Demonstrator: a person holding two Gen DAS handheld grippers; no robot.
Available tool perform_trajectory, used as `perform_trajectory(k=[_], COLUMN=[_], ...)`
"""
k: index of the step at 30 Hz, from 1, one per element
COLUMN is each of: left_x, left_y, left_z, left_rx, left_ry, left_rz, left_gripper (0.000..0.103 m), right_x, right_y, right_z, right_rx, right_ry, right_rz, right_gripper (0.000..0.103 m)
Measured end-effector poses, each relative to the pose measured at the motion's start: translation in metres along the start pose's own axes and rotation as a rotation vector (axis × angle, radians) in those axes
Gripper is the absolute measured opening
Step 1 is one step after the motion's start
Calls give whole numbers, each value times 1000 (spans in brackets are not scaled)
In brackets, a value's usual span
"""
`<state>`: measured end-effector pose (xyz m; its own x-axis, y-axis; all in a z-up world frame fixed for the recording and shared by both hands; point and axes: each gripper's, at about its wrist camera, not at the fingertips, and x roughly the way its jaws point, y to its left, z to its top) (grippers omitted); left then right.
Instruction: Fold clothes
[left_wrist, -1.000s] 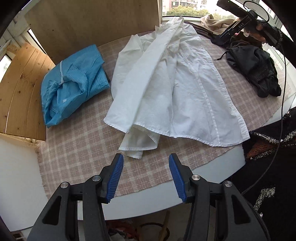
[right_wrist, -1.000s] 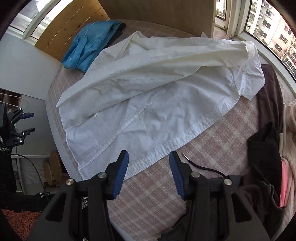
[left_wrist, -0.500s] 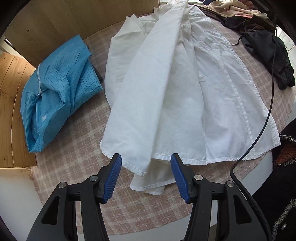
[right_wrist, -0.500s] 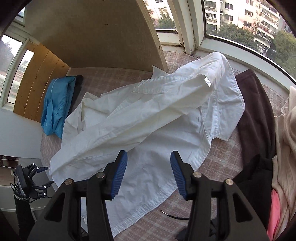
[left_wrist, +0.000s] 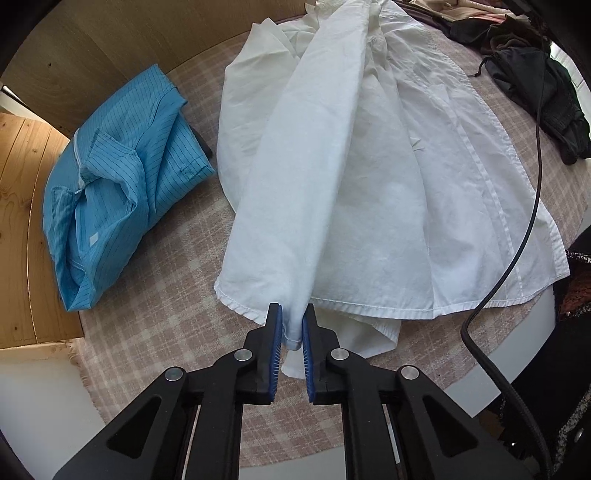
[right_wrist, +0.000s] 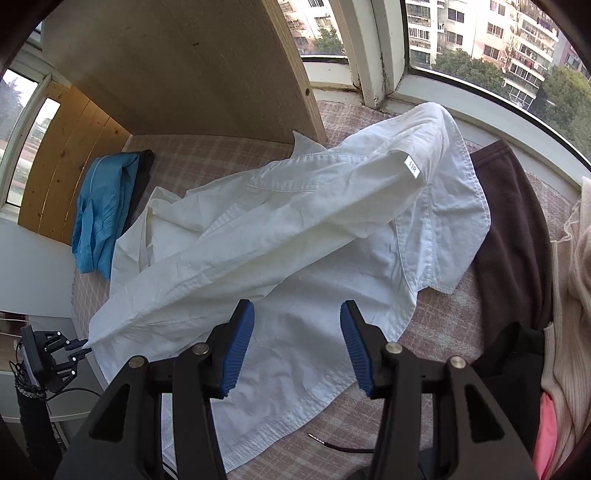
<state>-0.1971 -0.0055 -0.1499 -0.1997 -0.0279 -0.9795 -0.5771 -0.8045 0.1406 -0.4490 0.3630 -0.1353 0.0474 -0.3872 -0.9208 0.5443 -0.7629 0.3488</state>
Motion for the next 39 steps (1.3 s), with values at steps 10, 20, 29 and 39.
perform_trajectory(k=[10, 20, 29, 39], left_x=[-50, -66, -21, 10], left_y=[-27, -57, -45, -8], left_z=[3, 5, 1, 10], left_rx=[43, 90, 101, -8], left_ry=[-114, -123, -22, 24], left_rz=[-49, -41, 68, 51], left_gripper=[7, 13, 44, 4], right_x=[2, 20, 19, 23], right_y=[-56, -56, -45, -24], right_z=[27, 55, 57, 55], right_rx=[250, 359, 288, 160], right_ry=[-63, -71, -82, -96], right_rz=[48, 91, -13, -95], right_gripper=[48, 48, 48, 48])
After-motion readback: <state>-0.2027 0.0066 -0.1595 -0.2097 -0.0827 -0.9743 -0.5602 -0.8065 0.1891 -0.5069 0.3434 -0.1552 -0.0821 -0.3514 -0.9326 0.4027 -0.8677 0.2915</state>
